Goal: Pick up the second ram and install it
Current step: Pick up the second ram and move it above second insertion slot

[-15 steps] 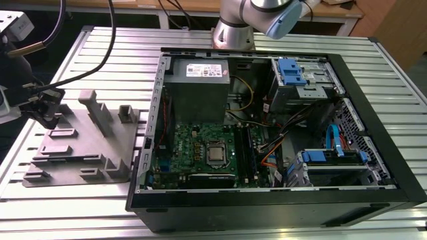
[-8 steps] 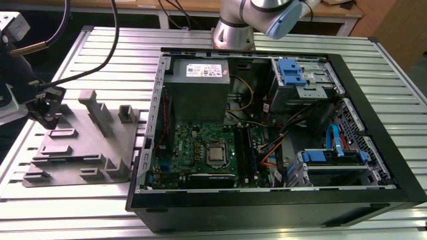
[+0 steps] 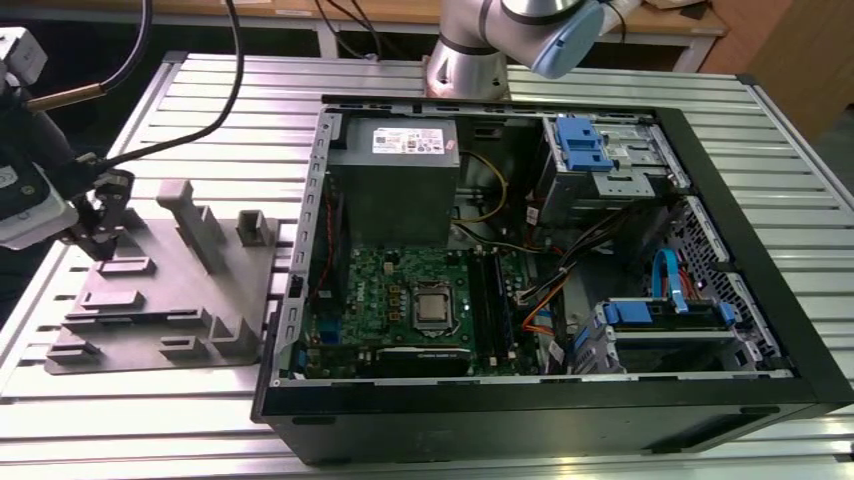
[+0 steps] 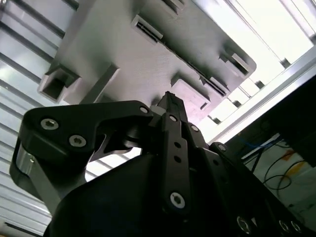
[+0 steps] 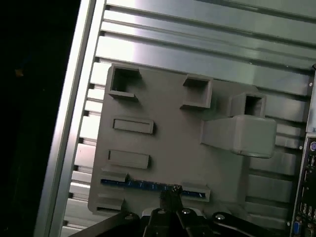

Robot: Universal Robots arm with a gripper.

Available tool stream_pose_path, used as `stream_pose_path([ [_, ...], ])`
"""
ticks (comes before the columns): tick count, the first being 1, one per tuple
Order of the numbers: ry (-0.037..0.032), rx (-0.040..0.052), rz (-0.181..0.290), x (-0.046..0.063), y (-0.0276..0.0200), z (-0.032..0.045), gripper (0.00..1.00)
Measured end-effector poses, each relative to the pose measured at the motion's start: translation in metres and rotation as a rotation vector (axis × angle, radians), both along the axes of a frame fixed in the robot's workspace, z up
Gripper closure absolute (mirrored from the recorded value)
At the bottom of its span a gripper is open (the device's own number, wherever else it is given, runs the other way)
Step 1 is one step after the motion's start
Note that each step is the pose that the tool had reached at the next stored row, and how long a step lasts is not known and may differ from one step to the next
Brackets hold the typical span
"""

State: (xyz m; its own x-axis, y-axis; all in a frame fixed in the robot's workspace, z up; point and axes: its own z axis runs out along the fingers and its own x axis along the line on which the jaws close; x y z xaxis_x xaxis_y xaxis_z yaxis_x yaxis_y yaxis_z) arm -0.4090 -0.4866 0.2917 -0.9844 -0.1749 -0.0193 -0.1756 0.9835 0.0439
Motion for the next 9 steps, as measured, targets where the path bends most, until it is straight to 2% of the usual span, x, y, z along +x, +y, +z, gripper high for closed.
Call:
stream_pose_path([
  [9, 0.0000, 0.0000, 0.165, 0.0000, 0.0000, -0.0038, 0.93],
])
